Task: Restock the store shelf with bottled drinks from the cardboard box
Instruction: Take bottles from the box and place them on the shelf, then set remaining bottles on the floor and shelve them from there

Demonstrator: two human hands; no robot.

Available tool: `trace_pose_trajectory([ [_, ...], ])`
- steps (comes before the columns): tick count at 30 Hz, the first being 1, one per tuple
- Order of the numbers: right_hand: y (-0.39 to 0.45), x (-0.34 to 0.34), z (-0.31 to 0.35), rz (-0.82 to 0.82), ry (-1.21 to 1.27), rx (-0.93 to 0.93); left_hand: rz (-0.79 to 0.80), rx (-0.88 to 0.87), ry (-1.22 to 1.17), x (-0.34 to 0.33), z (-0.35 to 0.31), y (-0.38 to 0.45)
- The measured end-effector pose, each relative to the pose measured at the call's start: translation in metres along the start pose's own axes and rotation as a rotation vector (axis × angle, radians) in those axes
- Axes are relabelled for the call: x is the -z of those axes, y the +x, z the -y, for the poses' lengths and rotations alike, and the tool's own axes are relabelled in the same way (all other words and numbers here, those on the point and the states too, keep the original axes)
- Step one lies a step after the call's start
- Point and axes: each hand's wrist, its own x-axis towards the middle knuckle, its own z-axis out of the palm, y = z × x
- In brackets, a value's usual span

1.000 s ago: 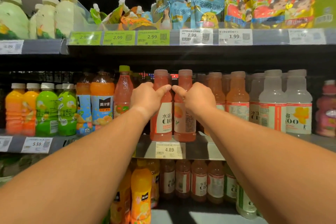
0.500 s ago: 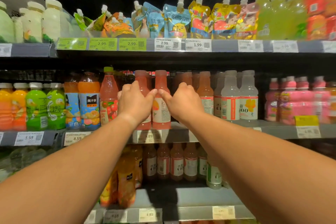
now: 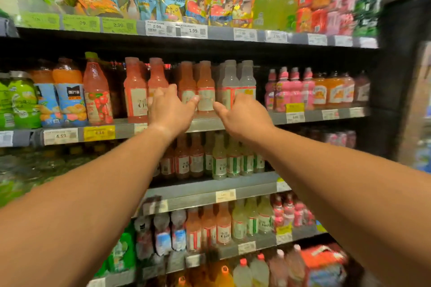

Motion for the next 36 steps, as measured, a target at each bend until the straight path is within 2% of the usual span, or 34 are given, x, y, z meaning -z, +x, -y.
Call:
trace_pose_trajectory([
  [5, -0.029, 0.018, -0.024, 0.0, -0.116, -0.008, 0.056, -0.052, -0.05, -0.011, -0.009, -0.034],
  [10, -0.049, 0.022, -0.018, 0.02, -0.101, -0.005, 0.135, -0.023, -0.023, -0.012, 0.005, -0.061],
  [14, -0.063, 0.015, -0.018, 0.045, -0.134, 0.003, 0.138, 0.02, -0.05, -0.015, 0.017, -0.065],
  [19, -0.078, -0.001, -0.047, 0.076, -0.125, -0.069, 0.208, 0.032, -0.035, -0.057, 0.014, -0.088],
  [26, -0.116, -0.042, -0.137, 0.152, -0.144, -0.235, 0.332, 0.008, -0.044, -0.152, 0.01, -0.15],
  [36, -0.233, -0.12, -0.357, 0.326, -0.144, -0.555, 0.755, 0.03, -0.002, -0.347, 0.003, -0.306],
])
